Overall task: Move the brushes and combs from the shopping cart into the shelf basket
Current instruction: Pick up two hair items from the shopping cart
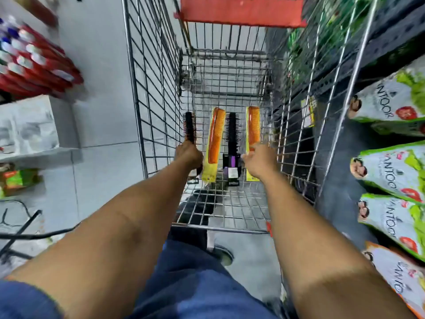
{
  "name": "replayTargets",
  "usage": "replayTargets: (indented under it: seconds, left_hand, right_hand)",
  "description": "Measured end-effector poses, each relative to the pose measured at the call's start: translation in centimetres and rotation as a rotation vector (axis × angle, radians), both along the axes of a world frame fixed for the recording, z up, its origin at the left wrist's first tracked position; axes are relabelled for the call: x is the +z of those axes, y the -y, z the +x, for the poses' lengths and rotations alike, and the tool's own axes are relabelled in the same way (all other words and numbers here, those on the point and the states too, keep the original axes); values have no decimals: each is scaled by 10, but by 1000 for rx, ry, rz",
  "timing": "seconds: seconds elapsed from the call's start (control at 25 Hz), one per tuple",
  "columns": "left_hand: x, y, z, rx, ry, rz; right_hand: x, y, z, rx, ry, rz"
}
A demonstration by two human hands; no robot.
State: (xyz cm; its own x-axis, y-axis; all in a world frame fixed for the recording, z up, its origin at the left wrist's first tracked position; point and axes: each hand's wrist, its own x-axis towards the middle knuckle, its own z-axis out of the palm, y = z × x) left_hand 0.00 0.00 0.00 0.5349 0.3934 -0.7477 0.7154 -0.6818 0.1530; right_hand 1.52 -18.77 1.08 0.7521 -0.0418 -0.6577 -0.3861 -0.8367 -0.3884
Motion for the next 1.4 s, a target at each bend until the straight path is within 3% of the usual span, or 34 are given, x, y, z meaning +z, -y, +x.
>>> replayTargets:
  seconds: [0.24, 0.64, 0.88, 0.96, 1.2, 1.4]
  left_hand:
    - [-28, 5, 1, 96, -88, 8]
    - [-36, 12, 4, 293, -56, -2]
    - [-29, 11, 5, 183, -86, 36]
    - [-30, 11, 4, 243, -91, -1]
    - [-39, 13, -1, 522, 47, -143]
    - [-41, 9, -10, 547, 113, -213]
  right_hand:
    - [-45, -28, 13, 13, -207, -59]
    - [-65, -41, 17, -170, -261, -84]
    - [-71, -35, 11, -282, -274, 77]
    - [-73, -30, 11, -357, -313, 151]
    - [-74, -17, 8, -517, -318, 206]
    - [-67, -18, 7, -486, -292, 184]
